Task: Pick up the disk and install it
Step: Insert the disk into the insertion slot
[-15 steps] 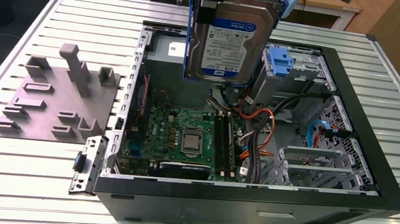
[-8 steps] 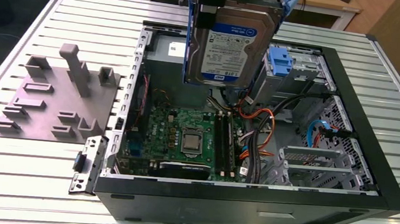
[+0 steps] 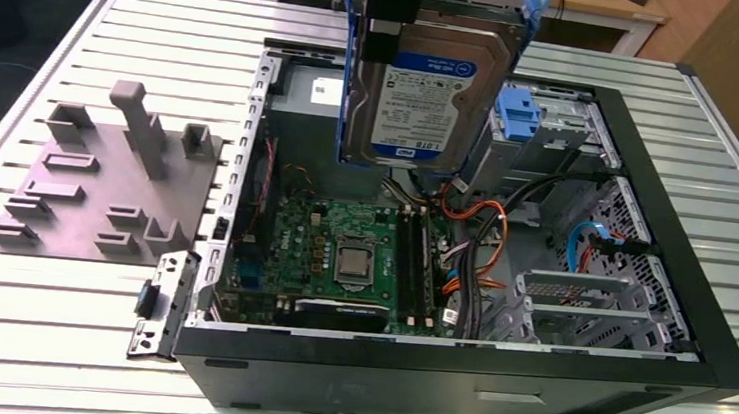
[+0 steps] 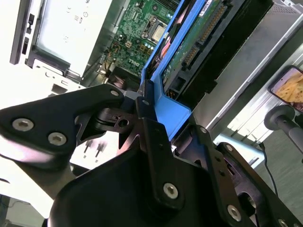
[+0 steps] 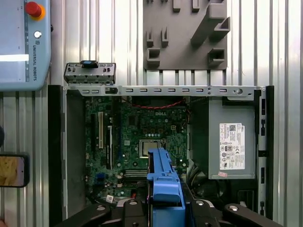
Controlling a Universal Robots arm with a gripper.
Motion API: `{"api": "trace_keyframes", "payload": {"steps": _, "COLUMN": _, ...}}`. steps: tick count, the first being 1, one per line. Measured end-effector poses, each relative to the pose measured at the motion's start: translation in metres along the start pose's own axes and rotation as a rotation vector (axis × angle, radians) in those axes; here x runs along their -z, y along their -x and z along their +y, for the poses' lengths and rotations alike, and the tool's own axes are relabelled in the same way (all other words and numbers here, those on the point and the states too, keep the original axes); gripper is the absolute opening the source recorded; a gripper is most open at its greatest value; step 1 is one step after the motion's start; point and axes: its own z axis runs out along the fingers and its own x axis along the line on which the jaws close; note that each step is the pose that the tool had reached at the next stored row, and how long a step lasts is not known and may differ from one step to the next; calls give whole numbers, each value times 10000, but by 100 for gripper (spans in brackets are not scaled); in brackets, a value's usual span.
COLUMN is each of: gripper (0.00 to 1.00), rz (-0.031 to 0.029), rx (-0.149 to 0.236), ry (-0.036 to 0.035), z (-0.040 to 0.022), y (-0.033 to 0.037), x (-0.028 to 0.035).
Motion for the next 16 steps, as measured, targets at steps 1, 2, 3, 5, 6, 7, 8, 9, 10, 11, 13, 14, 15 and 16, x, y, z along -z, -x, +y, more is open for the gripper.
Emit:
{"api": "trace_keyframes", "payload": {"steps": 1, "gripper": 37, "rz": 0, "rx": 0, "ry": 0, "z": 0, "y": -8, "x": 0}}
{"api": "trace_keyframes", "payload": {"steps": 2, "gripper": 37, "rz": -1, "rx": 1, "ry": 0, "z": 0, "y": -15, "x": 0}}
{"api": "trace_keyframes", "payload": {"steps": 3, "gripper": 37, "rz": 0, "rx": 0, "ry": 0, "z": 0, "y": -21, "x": 0}}
{"api": "trace_keyframes", "payload": {"steps": 5, "gripper": 37, "rz": 0, "rx": 0, "ry": 0, "z": -1, "y": -30, "x": 1}}
{"api": "trace_keyframes", "payload": {"steps": 6, "gripper": 37, "rz": -1, "rx": 0, "ry": -1, "z": -1, "y": -36, "x": 0}}
{"api": "trace_keyframes", "payload": {"steps": 7, "gripper": 37, "rz": 0, "rx": 1, "ry": 0, "z": -1, "y": -42, "x": 1}}
{"api": "trace_keyframes", "payload": {"steps": 8, "gripper": 37, "rz": 0, "rx": 1, "ry": 0, "z": -1, "y": -49, "x": 1}}
{"api": "trace_keyframes", "payload": {"steps": 9, "gripper": 37, "rz": 0, "rx": 0, "ry": 0, "z": -1, "y": -58, "x": 0}}
{"api": "trace_keyframes", "payload": {"steps": 10, "gripper": 37, "rz": 0, "rx": 0, "ry": 0, "z": -1, "y": -65, "x": 1}}
{"api": "trace_keyframes", "payload": {"steps": 11, "gripper": 37, "rz": 1, "rx": 0, "ry": 0, "z": -1, "y": -71, "x": 1}}
{"api": "trace_keyframes", "payload": {"steps": 13, "gripper": 37, "rz": 1, "rx": -1, "ry": 0, "z": -1, "y": -74, "x": 1}}
{"api": "trace_keyframes", "payload": {"steps": 14, "gripper": 37, "rz": 0, "rx": 0, "ry": 0, "z": -2, "y": -77, "x": 1}}
{"api": "trace_keyframes", "payload": {"steps": 15, "gripper": 37, "rz": 1, "rx": 0, "ry": 1, "z": -2, "y": -79, "x": 1}}
{"api": "trace_keyframes", "payload": {"steps": 16, "gripper": 37, "rz": 1, "rx": 0, "ry": 0, "z": -2, "y": -80, "x": 1}}
